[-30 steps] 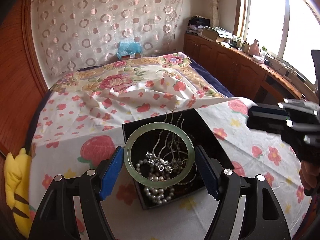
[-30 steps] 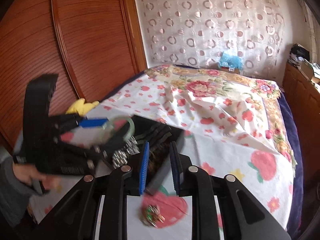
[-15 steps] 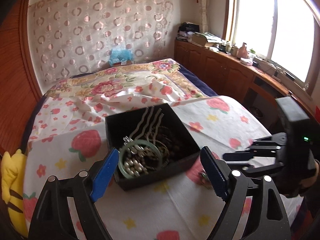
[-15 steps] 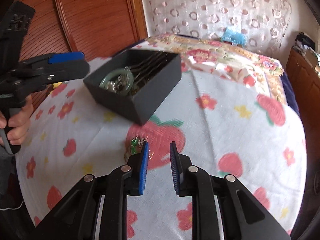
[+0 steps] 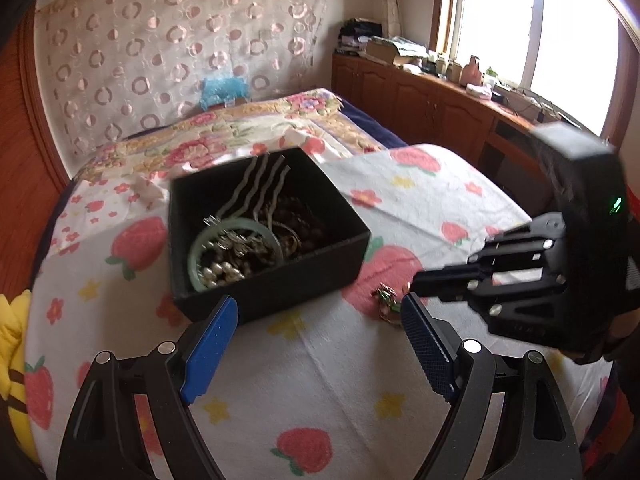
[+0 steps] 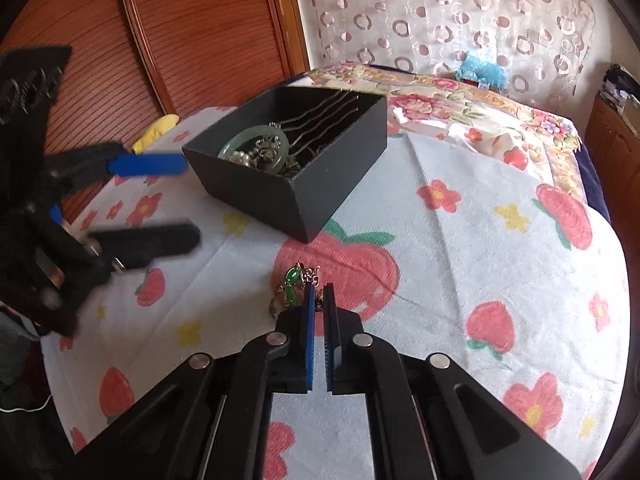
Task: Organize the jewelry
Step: 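Reach the left gripper to the green pendant and close on it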
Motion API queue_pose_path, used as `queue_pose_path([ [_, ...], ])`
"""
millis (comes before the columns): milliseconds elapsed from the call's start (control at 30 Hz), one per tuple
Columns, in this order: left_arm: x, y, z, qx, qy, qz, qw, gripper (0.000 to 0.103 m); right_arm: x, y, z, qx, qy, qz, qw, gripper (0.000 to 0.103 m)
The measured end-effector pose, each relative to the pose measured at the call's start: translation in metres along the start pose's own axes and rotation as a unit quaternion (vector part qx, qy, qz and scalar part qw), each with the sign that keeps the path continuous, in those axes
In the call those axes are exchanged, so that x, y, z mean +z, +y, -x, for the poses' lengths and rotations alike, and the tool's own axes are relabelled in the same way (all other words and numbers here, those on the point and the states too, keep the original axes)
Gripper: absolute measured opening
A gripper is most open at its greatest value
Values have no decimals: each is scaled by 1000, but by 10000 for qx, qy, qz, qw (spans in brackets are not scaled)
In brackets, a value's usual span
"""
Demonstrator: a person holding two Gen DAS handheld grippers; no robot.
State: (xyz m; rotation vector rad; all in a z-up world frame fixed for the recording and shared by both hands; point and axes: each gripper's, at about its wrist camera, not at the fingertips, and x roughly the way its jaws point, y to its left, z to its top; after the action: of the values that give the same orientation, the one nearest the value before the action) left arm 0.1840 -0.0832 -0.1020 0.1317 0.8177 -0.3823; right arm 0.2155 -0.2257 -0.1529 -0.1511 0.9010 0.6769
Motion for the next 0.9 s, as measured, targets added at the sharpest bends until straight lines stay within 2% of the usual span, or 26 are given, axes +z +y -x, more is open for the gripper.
queue_pose_path([
  [267,-3,-26,-14,-109,57,-209,9997,80,-5,-12,23,-131,-165,-62,9998,5],
  [567,-1,-43,-49,-167,438,-225,9986,53,-12,-25,35,-212,-218,-145,9994,5],
  [667,0,-43,-53,-200,467,-150,9986,51,-13,-25,35,-216,-222,-148,9994,5],
  [767,1,-45,-55,-128,461,-177,9987,40,-14,-24,34,-221,-215,-134,9994,5],
  [867,0,-47,-54,-111,458,-234,9986,24,-17,-22,33,-217,-210,-124,9995,5],
  [900,0,-46,-54,-101,462,-228,9986,21,-17,-22,33,-215,-207,-117,9995,5],
])
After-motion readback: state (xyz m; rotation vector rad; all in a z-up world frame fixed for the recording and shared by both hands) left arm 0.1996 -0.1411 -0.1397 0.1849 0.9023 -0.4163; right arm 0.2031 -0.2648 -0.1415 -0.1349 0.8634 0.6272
